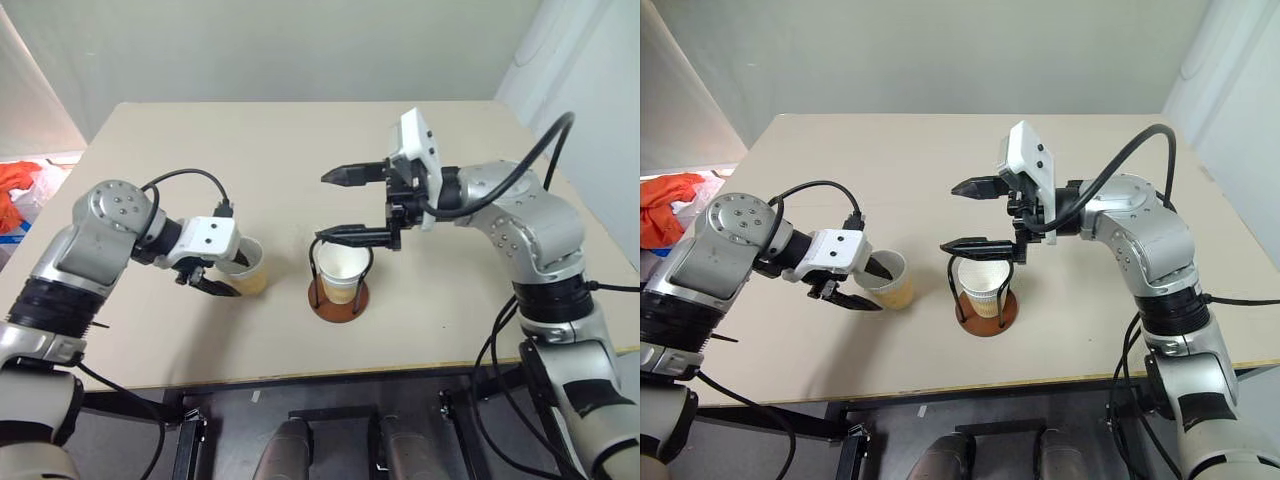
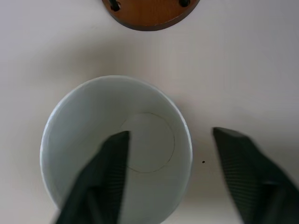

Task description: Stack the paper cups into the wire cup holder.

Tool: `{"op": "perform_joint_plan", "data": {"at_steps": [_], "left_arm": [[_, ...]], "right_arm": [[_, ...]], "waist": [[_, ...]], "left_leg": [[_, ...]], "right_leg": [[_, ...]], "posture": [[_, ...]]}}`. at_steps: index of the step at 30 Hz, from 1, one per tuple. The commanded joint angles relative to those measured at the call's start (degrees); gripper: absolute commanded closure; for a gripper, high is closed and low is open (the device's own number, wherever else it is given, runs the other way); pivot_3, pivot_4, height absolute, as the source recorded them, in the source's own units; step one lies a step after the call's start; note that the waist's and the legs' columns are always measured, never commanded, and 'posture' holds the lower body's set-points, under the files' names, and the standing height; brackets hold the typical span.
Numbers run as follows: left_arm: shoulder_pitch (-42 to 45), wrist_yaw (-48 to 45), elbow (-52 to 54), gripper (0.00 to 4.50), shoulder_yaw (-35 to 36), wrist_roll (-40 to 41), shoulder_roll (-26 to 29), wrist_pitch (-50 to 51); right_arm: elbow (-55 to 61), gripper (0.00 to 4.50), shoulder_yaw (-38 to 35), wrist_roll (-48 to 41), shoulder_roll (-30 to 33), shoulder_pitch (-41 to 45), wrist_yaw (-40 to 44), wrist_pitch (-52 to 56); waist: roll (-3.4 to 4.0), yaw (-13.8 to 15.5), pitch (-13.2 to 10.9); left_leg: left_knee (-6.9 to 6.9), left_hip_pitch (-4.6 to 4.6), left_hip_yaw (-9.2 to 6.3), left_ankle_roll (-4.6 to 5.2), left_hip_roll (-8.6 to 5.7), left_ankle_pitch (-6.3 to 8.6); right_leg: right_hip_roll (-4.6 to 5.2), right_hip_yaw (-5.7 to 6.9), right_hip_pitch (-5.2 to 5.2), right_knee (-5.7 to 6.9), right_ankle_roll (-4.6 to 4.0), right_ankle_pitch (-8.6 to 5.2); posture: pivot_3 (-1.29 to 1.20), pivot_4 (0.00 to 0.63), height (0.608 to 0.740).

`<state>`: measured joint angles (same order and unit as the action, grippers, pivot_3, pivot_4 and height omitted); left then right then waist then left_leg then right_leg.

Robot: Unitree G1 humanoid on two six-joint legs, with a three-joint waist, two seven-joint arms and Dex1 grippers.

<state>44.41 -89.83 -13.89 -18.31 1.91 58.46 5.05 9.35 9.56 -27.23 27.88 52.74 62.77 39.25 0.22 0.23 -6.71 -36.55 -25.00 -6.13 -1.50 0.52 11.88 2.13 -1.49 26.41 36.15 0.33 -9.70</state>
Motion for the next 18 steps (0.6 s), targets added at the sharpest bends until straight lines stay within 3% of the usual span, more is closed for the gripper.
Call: {"op": "perform_joint_plan", "data": {"at_steps": [1, 5, 8, 12, 18], "left_arm": [[1.09, -2.46, 1.07, 3.0, 0.93, 0.34, 0.14, -0.12], [1.38, -2.61, 1.44, 4.38, 0.93, 0.82, -0.14, 0.51], [1.21, -2.67, 2.81, 4.46, 0.45, 3.96, 0.65, 1.86], [3.33, -2.67, 4.78, 4.46, 0.51, 10.44, 2.6, 4.47], [18.61, -2.67, 1.13, 4.46, -1.3, 23.45, 5.58, 6.76]], "right_arm": [[2.64, 0.0, -1.67, -1.24, 0.74, -0.15, -0.63, -0.19], [2.97, 0.0, -1.37, -1.3, 1.13, -0.34, -0.53, -0.32], [3.21, 0.0, -1.57, -1.52, 2.72, -0.88, 0.83, -0.21], [5.9, 0.0, -3.75, -3.63, 11.8, -5.17, 7.88, -0.13], [6.86, 0.0, -13.65, -4.8, 23.23, -17.3, 11.4, -3.98]], "waist": [[0.0, 0.0, 0.0], [0.0, 0.0, 0.0], [0.0, 0.0, 0.0], [-0.04, 0.71, 0.02], [-0.15, 1.41, -0.02]], "left_leg": [[0.0, 0.0, 0.0, 0.0, 0.0, 0.0], [-0.06, 0.0, 0.0, 0.02, 0.0, -0.01], [-0.07, 0.0, 0.0, 0.03, 0.0, -0.02], [-0.11, -0.08, -0.01, 0.06, -0.01, 0.0], [-0.45, -0.31, 0.0, 0.16, -0.05, 0.08]], "right_leg": [[0.0, 0.0, 0.0, 0.0, 0.0, 0.0], [0.0, 0.0, -0.02, 0.0, 0.04, 0.02], [0.0, 0.0, -0.02, 0.0, 0.05, 0.03], [0.0, 0.04, -0.08, -0.09, 0.06, 0.03], [0.02, 0.01, -0.14, -0.23, 0.32, 0.17]], "posture": [[0.0, 0.15, 0.74], [0.0, 0.15, 0.74], [0.0, 0.15, 0.74], [0.0, 0.15, 0.74], [0.0, 0.15, 0.74]]}}
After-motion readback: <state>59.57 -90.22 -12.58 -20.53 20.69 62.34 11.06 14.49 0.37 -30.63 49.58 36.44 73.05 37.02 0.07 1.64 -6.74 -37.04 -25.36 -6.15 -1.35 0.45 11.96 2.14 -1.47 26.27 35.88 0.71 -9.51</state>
